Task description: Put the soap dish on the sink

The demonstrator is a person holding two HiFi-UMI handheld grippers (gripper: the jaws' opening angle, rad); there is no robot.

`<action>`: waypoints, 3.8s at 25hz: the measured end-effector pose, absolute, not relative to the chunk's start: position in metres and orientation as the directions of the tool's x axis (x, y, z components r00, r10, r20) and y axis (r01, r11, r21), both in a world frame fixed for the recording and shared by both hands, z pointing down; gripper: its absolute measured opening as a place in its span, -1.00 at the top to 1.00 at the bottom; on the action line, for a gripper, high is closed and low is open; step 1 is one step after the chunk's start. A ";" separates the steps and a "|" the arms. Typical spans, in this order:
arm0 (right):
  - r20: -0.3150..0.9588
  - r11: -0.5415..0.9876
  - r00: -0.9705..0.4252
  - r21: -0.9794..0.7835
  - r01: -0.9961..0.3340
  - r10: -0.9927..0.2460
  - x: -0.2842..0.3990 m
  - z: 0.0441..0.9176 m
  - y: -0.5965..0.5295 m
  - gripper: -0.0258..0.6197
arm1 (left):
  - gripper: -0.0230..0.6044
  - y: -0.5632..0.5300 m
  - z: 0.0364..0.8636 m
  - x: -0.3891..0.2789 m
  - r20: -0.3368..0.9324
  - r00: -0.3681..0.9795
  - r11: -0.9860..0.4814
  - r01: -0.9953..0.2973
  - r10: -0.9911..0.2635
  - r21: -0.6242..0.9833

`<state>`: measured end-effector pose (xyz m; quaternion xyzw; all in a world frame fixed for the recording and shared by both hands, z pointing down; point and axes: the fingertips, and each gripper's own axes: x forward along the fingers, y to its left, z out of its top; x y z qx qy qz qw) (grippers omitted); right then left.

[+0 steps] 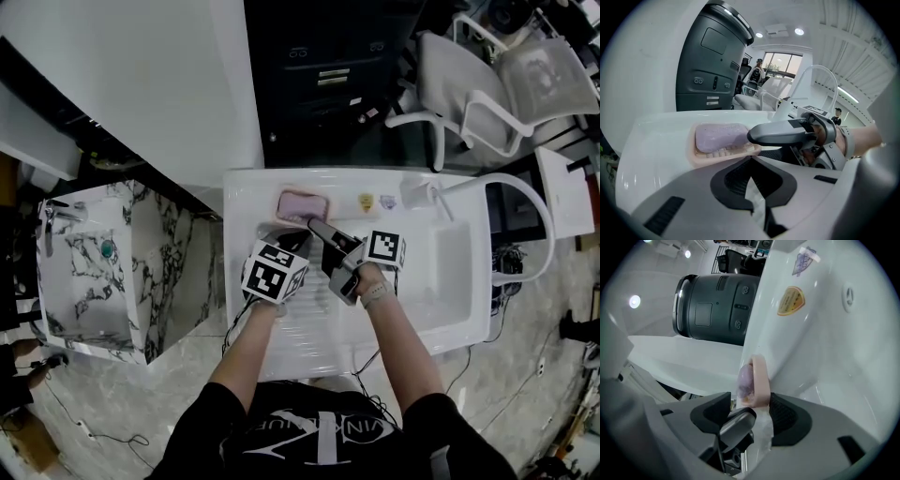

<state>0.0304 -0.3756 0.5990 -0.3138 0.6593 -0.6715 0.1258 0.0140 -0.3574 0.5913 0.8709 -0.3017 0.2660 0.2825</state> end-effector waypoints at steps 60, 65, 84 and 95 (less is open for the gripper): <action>0.312 0.556 -0.557 -0.101 -0.825 -0.770 0.070 0.451 -0.270 0.82 | 0.89 -0.272 0.445 -0.117 0.304 0.538 -0.515 -0.842 -0.786 0.160; 0.295 0.553 -0.546 -0.067 -0.831 -0.784 0.078 0.438 -0.252 0.82 | 0.89 -0.257 0.427 -0.127 0.258 0.513 -0.492 -0.859 -0.819 0.143; 0.215 0.556 -0.548 -0.028 -0.831 -0.808 0.090 0.406 -0.212 0.82 | 0.89 -0.206 0.375 -0.146 0.091 0.424 -0.414 -0.904 -0.901 0.109; 0.195 0.544 -0.538 -0.025 -0.838 -0.820 0.096 0.401 -0.209 0.82 | 0.89 -0.206 0.369 -0.151 0.067 0.402 -0.396 -0.914 -0.913 0.089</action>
